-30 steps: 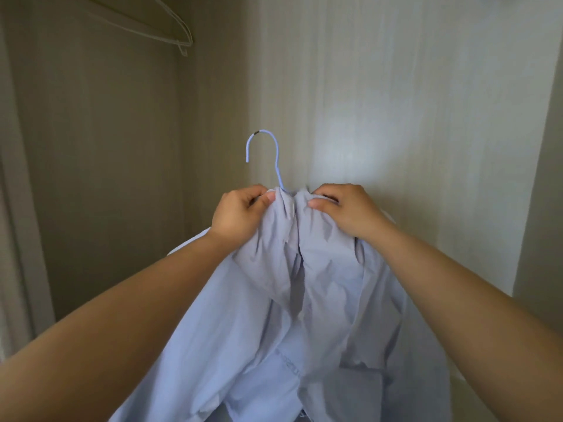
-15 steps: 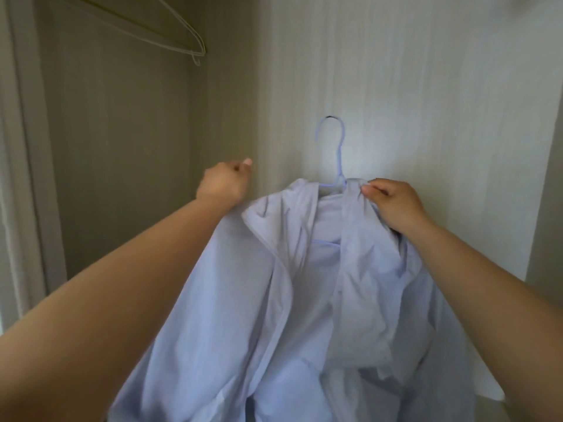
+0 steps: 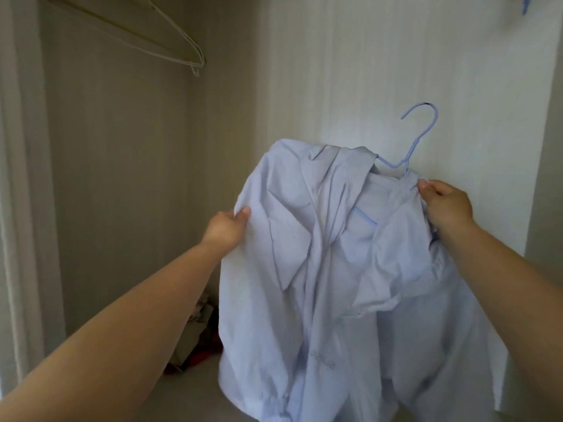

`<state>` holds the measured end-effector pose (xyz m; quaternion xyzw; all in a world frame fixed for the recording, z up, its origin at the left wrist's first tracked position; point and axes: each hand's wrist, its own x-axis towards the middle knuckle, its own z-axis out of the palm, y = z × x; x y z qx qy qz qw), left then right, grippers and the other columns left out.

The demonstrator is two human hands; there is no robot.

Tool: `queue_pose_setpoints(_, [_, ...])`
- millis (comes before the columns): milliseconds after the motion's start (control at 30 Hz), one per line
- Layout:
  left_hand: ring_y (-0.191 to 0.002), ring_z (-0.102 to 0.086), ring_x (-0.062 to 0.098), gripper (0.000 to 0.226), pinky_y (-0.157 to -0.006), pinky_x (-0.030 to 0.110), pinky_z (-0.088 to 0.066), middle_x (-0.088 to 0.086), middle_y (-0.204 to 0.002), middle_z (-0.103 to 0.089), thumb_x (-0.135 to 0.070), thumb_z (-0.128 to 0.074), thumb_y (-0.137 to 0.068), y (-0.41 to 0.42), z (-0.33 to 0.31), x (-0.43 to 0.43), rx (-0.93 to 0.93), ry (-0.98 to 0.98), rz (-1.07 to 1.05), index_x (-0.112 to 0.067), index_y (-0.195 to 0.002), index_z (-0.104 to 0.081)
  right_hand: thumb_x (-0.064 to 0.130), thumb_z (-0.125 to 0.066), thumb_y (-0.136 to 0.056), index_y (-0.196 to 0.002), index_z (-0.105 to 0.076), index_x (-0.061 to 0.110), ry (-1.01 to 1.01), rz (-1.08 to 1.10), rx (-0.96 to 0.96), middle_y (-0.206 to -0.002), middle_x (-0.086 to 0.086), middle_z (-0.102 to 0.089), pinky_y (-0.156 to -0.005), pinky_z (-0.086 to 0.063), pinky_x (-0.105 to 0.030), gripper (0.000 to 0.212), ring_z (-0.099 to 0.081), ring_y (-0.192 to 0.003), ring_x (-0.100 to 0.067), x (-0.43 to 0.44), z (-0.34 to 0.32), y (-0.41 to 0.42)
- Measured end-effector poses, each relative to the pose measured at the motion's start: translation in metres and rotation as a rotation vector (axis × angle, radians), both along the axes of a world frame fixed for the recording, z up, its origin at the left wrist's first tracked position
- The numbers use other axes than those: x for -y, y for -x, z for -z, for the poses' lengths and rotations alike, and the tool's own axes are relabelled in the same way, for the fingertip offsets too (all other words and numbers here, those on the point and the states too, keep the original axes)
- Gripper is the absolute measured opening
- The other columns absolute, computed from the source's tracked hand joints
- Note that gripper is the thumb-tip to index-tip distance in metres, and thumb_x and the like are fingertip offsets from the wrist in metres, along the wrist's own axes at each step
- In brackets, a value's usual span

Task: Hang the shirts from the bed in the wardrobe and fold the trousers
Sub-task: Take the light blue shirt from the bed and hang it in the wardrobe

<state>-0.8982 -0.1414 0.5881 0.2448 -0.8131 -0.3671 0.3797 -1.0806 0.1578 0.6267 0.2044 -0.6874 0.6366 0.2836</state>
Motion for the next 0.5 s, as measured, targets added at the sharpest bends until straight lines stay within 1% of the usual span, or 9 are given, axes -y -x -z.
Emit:
queue_pose_setpoints(67, [-0.104, -0.055, 0.033, 0.054, -0.081, 0.032, -0.040, 0.023, -0.121, -0.058, -0.043, -0.038, -0.099, -0.004, -0.019, 0.007, -0.149, -0.147, -0.077, 0.002, -0.120, -0.057, 0.026, -0.053, -0.094, -0.100, -0.067, 0.004, -0.029, 0.016, -0.021, -0.090, -0.005, -0.059, -0.059, -0.037, -0.018, 0.027, -0.049, -0.083, -0.015, -0.009, 0.001, 0.001])
queue_pose_setpoints(100, [-0.109, -0.054, 0.035, 0.052, -0.084, 0.034, -0.040, 0.024, -0.124, -0.056, -0.041, -0.037, -0.101, -0.008, -0.026, 0.014, -0.182, -0.188, -0.129, 0.004, -0.122, -0.055, 0.026, -0.053, -0.094, -0.100, -0.068, 0.006, -0.039, 0.009, -0.026, -0.090, -0.004, -0.060, -0.063, -0.038, -0.018, 0.026, -0.050, -0.084, -0.015, -0.013, 0.004, 0.002])
queue_pose_setpoints(200, [-0.122, -0.048, 0.038, 0.041, -0.098, 0.038, -0.037, 0.026, -0.132, -0.050, -0.021, -0.033, -0.103, -0.012, -0.036, 0.032, -0.151, -0.261, -0.272, 0.006, -0.130, -0.048, 0.027, -0.055, -0.094, -0.100, -0.069, 0.009, -0.041, -0.049, -0.018, -0.091, -0.003, -0.062, -0.077, -0.038, -0.021, 0.023, -0.052, -0.086, -0.013, -0.017, 0.011, 0.001])
queue_pose_setpoints(267, [-0.123, -0.048, 0.037, 0.035, -0.099, 0.037, -0.036, 0.024, -0.132, -0.052, -0.014, -0.042, -0.100, -0.008, -0.035, 0.034, -0.162, -0.253, -0.291, 0.004, -0.129, -0.051, 0.025, -0.056, -0.093, -0.100, -0.069, 0.010, -0.049, -0.067, -0.020, -0.089, -0.002, -0.061, -0.072, -0.038, -0.016, 0.021, -0.051, -0.085, -0.011, -0.015, 0.014, -0.002])
queue_pose_setpoints(333, [-0.123, -0.049, 0.035, 0.037, -0.101, 0.034, -0.036, 0.020, -0.132, -0.054, -0.007, -0.046, -0.093, -0.006, -0.036, 0.019, -0.256, -0.077, -0.286, -0.002, -0.129, -0.053, 0.023, -0.057, -0.093, -0.099, -0.070, 0.010, -0.060, -0.071, -0.032, -0.087, -0.001, -0.061, -0.060, -0.038, -0.005, 0.020, -0.051, -0.082, -0.010, -0.009, 0.014, -0.005])
queue_pose_setpoints(400, [-0.121, -0.051, 0.031, 0.037, -0.101, 0.032, -0.036, 0.016, -0.130, -0.057, -0.006, -0.047, -0.092, -0.002, -0.034, -0.006, -0.420, 0.223, -0.201, -0.005, -0.127, -0.056, 0.020, -0.057, -0.093, -0.098, -0.071, 0.007, -0.104, -0.061, -0.070, -0.085, -0.001, -0.061, -0.052, -0.032, 0.002, 0.020, -0.051, -0.081, -0.011, -0.002, 0.013, -0.010])
queue_pose_setpoints(433, [-0.118, -0.053, 0.030, 0.031, -0.099, 0.033, -0.037, 0.013, -0.126, -0.060, -0.013, -0.048, -0.094, -0.001, -0.035, -0.020, -0.447, 0.395, -0.120, -0.009, -0.123, -0.060, 0.020, -0.057, -0.093, -0.099, -0.071, 0.006, -0.127, -0.057, -0.092, -0.086, -0.001, -0.062, -0.053, -0.031, 0.003, 0.020, -0.051, -0.082, -0.011, 0.002, 0.011, -0.012])
queue_pose_setpoints(467, [-0.113, -0.056, 0.028, 0.029, -0.095, 0.035, -0.040, 0.009, -0.120, -0.064, -0.026, -0.047, -0.097, -0.001, -0.037, -0.033, -0.397, 0.561, -0.061, -0.015, -0.118, -0.064, 0.019, -0.057, -0.093, -0.100, -0.071, 0.005, -0.142, -0.057, -0.110, -0.087, 0.000, -0.062, -0.054, -0.031, 0.004, 0.021, -0.052, -0.083, -0.011, 0.004, 0.010, -0.014])
queue_pose_setpoints(500, [-0.107, -0.059, 0.028, 0.035, -0.089, 0.035, -0.041, 0.004, -0.113, -0.067, -0.042, -0.044, -0.097, 0.001, -0.039, -0.044, -0.271, 0.700, -0.042, -0.021, -0.113, -0.065, 0.020, -0.057, -0.093, -0.101, -0.071, 0.005, -0.144, -0.061, -0.122, -0.088, 0.000, -0.062, -0.055, -0.031, 0.004, 0.021, -0.052, -0.084, -0.011, 0.007, 0.008, -0.016])
